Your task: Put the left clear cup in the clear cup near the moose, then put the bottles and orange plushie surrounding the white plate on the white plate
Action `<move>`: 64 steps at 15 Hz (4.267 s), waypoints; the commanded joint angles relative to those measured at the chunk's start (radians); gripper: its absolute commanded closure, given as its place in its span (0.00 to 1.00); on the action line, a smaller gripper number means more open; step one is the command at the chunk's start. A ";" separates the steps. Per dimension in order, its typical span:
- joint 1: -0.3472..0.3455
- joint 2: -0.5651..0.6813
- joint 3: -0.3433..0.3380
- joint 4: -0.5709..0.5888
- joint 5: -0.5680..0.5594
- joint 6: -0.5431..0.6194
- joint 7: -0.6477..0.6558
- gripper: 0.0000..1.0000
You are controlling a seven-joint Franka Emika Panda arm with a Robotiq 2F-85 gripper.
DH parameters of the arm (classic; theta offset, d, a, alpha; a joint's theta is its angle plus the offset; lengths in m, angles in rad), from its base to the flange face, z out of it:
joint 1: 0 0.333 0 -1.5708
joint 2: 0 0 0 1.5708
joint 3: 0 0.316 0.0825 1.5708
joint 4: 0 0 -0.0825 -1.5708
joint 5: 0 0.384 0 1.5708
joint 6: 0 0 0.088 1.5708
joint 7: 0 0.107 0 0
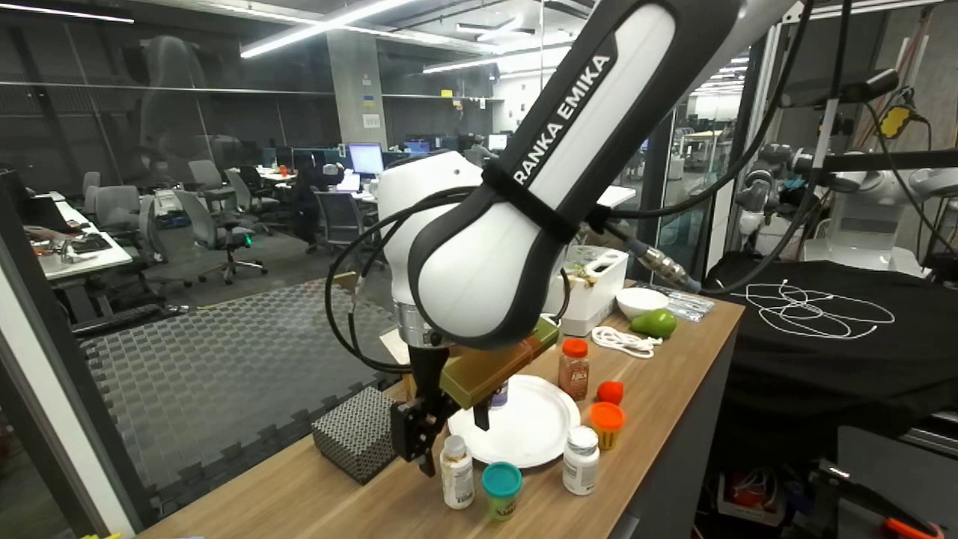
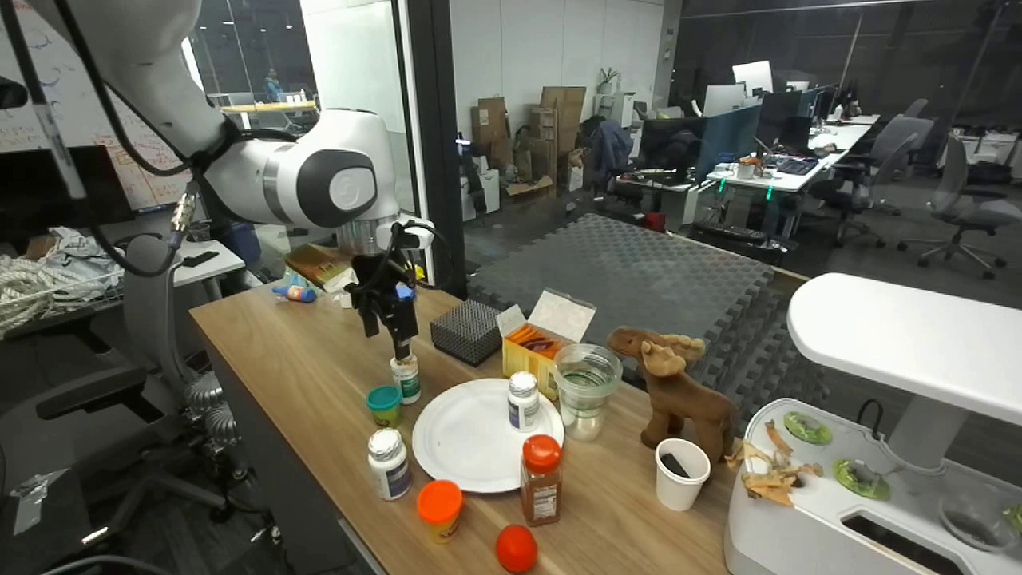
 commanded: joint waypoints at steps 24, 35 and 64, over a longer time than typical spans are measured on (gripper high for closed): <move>-0.037 0.021 -0.006 0.057 0.051 0.006 -0.076 0.77; -0.071 -0.052 -0.090 0.068 0.033 0.004 -0.007 0.77; -0.093 0.119 -0.146 0.211 0.072 0.020 0.128 0.02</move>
